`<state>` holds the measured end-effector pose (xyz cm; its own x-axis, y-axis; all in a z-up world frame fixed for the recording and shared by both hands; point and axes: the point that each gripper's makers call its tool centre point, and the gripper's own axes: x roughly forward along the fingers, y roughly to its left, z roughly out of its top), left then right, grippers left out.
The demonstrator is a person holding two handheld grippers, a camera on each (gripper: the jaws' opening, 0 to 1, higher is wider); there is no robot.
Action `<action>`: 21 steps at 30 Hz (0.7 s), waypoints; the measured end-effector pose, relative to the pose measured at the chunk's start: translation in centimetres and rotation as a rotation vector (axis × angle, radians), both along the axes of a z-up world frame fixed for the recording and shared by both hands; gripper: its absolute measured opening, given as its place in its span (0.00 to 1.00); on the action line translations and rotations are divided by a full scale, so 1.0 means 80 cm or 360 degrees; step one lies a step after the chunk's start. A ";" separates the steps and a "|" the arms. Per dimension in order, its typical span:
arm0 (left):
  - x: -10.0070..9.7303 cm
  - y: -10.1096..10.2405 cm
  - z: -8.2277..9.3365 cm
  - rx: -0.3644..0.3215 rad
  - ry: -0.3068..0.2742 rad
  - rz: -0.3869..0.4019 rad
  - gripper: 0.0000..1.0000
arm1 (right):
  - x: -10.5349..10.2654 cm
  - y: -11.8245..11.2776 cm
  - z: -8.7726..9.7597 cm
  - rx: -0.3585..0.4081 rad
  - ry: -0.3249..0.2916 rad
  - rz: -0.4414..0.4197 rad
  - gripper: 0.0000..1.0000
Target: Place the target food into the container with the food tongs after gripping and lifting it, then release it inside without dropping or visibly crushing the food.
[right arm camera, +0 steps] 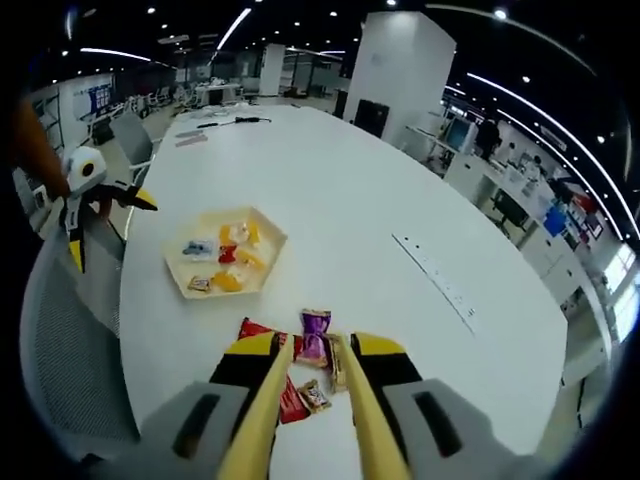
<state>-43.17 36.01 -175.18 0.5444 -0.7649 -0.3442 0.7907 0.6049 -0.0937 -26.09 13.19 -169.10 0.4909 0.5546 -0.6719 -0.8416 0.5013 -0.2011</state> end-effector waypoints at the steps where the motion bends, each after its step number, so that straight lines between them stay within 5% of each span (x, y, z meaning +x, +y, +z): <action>1: 0.000 0.001 -0.003 0.0005 0.0024 0.0010 0.99 | -0.002 -0.005 0.002 -0.0007 0.0002 -0.0017 0.27; 21: 0.003 0.008 -0.015 0.0089 0.0022 0.0032 0.99 | 0.001 -0.043 -0.036 -0.0041 0.0008 0.0171 0.27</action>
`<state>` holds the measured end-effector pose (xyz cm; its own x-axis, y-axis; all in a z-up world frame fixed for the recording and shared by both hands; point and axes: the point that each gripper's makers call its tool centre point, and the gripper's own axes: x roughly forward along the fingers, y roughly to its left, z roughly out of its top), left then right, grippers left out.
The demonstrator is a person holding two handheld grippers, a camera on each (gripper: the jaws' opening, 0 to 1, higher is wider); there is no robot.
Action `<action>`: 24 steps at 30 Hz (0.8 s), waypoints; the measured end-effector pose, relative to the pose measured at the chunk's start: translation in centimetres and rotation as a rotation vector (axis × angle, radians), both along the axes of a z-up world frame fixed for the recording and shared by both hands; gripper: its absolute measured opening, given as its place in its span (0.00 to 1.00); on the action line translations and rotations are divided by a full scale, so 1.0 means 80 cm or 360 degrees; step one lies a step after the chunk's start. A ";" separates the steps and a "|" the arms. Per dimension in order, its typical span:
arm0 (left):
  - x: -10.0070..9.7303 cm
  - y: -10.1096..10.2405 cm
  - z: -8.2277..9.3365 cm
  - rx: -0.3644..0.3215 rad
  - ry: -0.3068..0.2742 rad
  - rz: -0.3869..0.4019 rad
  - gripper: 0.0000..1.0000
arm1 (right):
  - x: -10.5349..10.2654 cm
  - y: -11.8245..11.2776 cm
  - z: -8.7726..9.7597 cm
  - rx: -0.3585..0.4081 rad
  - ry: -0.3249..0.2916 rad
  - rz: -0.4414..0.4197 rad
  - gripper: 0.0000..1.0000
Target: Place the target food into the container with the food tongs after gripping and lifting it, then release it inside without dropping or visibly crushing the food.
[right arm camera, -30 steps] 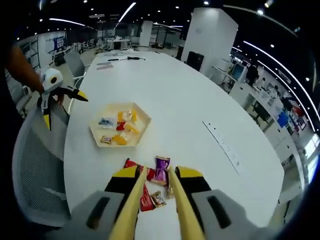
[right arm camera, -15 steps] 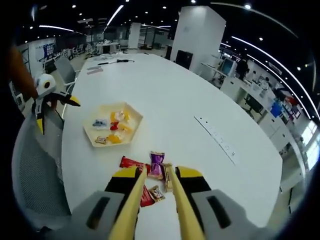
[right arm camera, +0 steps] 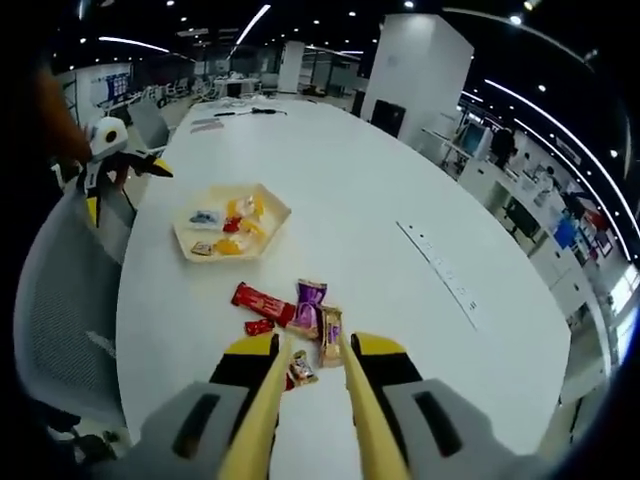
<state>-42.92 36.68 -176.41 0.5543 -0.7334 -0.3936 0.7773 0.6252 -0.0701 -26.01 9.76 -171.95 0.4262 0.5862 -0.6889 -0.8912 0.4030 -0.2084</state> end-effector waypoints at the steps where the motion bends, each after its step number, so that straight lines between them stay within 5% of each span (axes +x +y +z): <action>1: 0.000 0.000 0.000 0.0004 -0.0004 -0.0002 0.99 | 0.002 0.000 -0.002 -0.0004 -0.0004 0.0011 0.27; 9: 0.002 0.004 -0.003 0.0017 -0.0004 0.0012 0.99 | 0.010 0.004 -0.008 -0.0007 -0.0007 0.0047 0.27; 24: 0.001 0.007 -0.012 0.0069 0.0027 0.0011 0.99 | 0.009 -0.001 -0.074 -0.0042 0.0131 0.0018 0.26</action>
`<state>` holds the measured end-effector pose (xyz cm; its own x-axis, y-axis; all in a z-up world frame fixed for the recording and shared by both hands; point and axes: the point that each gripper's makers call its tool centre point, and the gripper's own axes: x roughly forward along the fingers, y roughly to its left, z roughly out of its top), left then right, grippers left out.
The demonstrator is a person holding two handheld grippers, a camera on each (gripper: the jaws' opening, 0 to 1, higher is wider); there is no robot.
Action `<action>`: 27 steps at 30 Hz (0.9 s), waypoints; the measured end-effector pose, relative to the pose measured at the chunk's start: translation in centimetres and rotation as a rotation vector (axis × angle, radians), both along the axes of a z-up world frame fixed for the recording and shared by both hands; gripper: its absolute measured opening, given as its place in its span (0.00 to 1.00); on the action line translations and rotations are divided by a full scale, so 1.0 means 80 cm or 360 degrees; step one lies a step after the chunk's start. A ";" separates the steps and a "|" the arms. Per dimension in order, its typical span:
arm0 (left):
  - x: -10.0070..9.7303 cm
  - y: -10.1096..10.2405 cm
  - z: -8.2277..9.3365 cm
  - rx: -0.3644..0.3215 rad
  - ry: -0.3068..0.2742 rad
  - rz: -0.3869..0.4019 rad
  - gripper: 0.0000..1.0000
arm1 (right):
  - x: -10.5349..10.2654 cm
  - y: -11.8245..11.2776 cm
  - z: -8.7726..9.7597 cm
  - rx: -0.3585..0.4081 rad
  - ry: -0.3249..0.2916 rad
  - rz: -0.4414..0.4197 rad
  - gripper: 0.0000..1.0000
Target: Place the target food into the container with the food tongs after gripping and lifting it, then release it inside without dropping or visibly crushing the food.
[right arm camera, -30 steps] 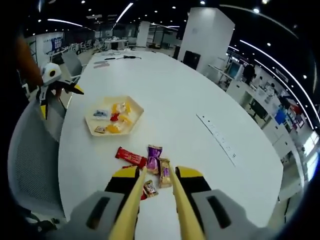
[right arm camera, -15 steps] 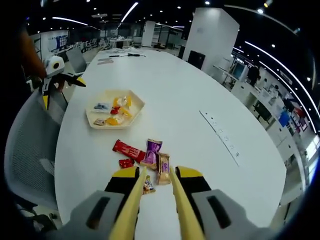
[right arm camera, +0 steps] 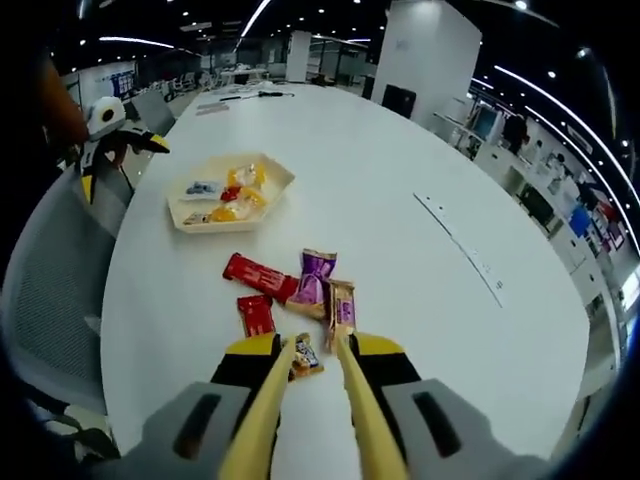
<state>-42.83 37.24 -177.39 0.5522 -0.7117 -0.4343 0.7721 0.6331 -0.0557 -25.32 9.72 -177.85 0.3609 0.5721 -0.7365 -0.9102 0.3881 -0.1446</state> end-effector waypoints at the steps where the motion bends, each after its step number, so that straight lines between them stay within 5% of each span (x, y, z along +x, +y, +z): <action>1: -0.001 0.000 -0.002 0.0012 0.0003 -0.0005 0.99 | 0.001 0.000 -0.003 -0.0007 0.0001 -0.0005 0.26; 18: 0.003 0.004 -0.003 0.0033 0.0001 0.0029 0.99 | 0.004 0.000 -0.060 -0.0067 0.0114 -0.0023 0.25; 27: 0.003 0.005 -0.004 0.0036 0.0001 0.0029 0.99 | 0.003 0.009 -0.060 -0.0025 0.0168 -0.0063 0.26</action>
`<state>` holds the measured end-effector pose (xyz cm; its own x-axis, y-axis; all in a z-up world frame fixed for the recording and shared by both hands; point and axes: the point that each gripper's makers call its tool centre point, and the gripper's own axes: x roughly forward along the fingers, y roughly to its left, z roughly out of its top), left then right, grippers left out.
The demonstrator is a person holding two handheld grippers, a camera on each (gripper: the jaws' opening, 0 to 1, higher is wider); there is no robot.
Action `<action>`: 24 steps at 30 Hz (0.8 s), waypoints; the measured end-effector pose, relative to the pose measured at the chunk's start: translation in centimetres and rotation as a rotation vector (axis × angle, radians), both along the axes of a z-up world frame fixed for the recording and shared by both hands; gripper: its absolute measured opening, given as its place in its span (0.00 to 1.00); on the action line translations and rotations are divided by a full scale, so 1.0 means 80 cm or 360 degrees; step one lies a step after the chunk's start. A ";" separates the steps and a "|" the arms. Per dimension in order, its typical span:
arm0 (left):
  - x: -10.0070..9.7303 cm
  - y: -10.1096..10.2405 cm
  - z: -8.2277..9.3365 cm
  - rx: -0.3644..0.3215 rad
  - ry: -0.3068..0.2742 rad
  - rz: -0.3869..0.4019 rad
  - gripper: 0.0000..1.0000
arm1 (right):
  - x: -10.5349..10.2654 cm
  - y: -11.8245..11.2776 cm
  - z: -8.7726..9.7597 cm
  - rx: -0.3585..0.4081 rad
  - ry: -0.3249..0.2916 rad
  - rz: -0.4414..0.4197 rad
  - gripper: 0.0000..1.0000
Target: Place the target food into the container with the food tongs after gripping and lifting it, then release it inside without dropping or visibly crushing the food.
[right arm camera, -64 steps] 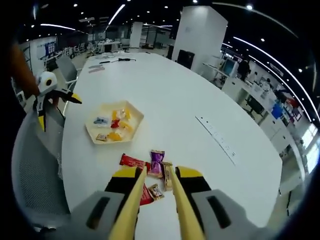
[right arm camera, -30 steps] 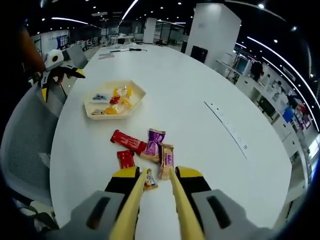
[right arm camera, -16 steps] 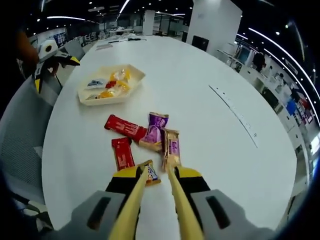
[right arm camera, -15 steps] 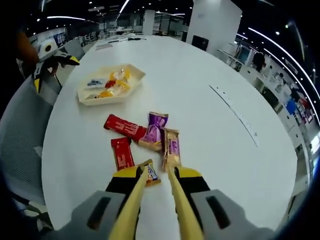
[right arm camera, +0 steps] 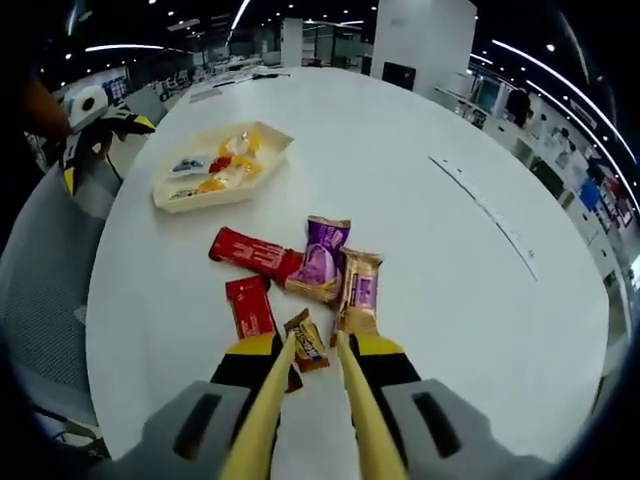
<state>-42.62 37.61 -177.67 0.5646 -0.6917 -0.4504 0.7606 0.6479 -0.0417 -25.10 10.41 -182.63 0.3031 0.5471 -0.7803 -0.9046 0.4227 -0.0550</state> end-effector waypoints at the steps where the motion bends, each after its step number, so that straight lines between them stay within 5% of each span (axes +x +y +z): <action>1: 0.000 0.000 0.000 0.0000 -0.0001 -0.0001 0.99 | -0.002 0.000 0.002 0.0001 0.0002 0.0000 0.26; 16: 0.001 0.001 0.002 0.0000 -0.0013 0.0010 0.99 | -0.019 0.000 -0.010 -0.0120 0.0016 0.0076 0.27; 24: -0.001 0.000 -0.001 0.0026 -0.0006 -0.0002 0.99 | -0.010 0.003 -0.013 -0.0018 0.0117 -0.0213 0.23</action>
